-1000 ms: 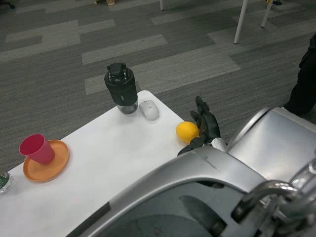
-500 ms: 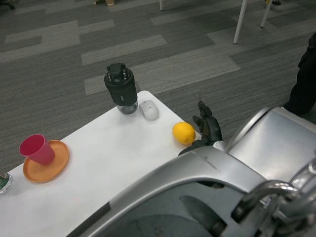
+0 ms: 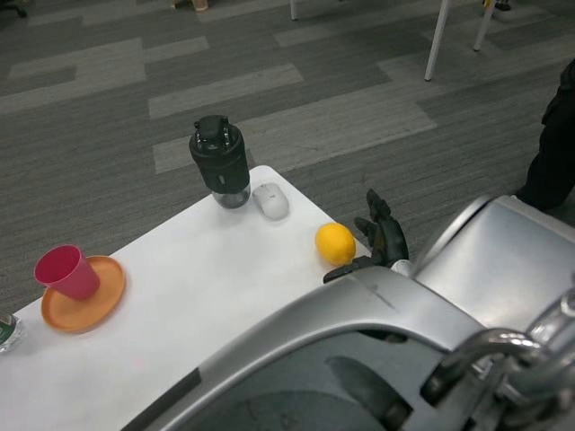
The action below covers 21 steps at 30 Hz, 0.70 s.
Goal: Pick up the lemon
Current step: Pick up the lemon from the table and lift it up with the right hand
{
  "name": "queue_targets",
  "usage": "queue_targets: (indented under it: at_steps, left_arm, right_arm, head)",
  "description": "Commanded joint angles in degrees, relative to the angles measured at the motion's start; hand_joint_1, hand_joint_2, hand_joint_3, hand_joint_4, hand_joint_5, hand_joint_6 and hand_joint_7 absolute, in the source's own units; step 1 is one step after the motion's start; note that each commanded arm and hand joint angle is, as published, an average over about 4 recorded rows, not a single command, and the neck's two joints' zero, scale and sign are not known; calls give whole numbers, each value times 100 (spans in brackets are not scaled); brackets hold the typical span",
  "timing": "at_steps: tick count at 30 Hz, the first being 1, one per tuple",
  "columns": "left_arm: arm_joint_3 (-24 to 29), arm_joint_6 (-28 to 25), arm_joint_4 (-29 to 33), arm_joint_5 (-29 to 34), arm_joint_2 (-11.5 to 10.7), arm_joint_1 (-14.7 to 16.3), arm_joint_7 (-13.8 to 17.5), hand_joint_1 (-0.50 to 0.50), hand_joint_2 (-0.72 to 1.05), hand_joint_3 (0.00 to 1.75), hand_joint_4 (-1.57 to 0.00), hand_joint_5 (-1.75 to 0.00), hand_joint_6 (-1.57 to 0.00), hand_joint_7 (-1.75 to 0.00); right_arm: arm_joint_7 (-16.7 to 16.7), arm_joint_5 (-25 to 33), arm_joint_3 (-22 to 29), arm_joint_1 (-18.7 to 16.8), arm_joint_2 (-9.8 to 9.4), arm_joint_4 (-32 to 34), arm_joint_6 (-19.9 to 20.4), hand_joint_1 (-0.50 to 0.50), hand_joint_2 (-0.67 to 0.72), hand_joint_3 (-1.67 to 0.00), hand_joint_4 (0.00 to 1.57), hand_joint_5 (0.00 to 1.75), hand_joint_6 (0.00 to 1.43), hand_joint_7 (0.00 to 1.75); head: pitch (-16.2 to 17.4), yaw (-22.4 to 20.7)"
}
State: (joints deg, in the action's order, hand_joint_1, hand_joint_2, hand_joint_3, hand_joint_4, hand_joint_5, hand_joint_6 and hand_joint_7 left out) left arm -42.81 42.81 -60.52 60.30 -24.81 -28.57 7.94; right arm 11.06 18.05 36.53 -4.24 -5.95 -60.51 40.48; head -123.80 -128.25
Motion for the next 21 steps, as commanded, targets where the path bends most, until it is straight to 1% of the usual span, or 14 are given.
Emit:
queue_targets:
  at_steps: [1, 5, 7, 9, 11, 13, 15, 17, 19, 21]
  left_arm:
    - [53, -10, 22, 17, -33, 19, 14, 50, 96, 9, 0, 0, 0, 0]
    - [58, -10, 18, 17, -33, 19, 14, 50, 96, 9, 0, 0, 0, 0]
    - [58, -10, 13, 17, -33, 19, 14, 50, 96, 9, 0, 0, 0, 0]
    - [60, -10, 18, 17, -33, 14, 14, 50, 96, 9, 0, 0, 0, 0]
    - [55, -10, 20, 17, -33, 10, 14, 50, 96, 9, 0, 0, 0, 0]
    - [53, -10, 18, 17, -33, 10, 14, 50, 96, 4, 0, 0, 0, 0]
    - [53, -10, 20, 17, -33, 10, 14, 50, 96, 4, 0, 0, 0, 0]
    - [55, -10, 22, 17, -31, 10, 14, 50, 96, 9, 0, 0, 0, 0]
    - [58, -10, 22, 17, -26, 10, 14, 50, 96, 9, 0, 0, 0, 0]
    - [55, -10, 22, 17, -24, 10, 14, 50, 96, 9, 0, 0, 0, 0]
  right_arm:
    - [1, -144, -164, 173, -100, -295, 101, -29, 9, -16, 0, 87, 0, 0]
    - [1, -421, -216, 239, -192, -589, 228, -29, 3, -16, 0, 87, 0, 0]
    - [1, -478, -230, 252, -196, -633, 242, -29, 0, -16, 0, 87, 0, 0]
    - [1, -515, -232, 257, -205, -653, 246, -29, -3, -16, 0, 92, 0, 0]
    - [-1, -524, -227, 257, -214, -662, 255, -29, -3, -16, 0, 97, 0, 0]
    - [-5, -522, -223, 257, -214, -673, 272, -29, -3, -16, 0, 97, 0, 0]
    - [-16, -524, -221, 259, -216, -701, 312, -29, -3, -16, 0, 97, 0, 0]
    - [-42, -528, -223, 268, -221, -748, 367, -29, -11, -20, 0, 102, 0, 0]
    - [-78, -533, -225, 283, -223, -796, 413, -29, -22, -26, 0, 107, 0, 0]
    - [-104, -537, -225, 296, -223, -824, 437, -29, -27, -30, 0, 107, 0, 0]
  head:
    - [1, -13]
    - [18, 2]
    - [16, 2]
    - [18, 8]
    - [20, 10]
    - [26, 15]
    - [30, 14]
    - [29, 11]
    - [27, 0]
    - [29, -6]
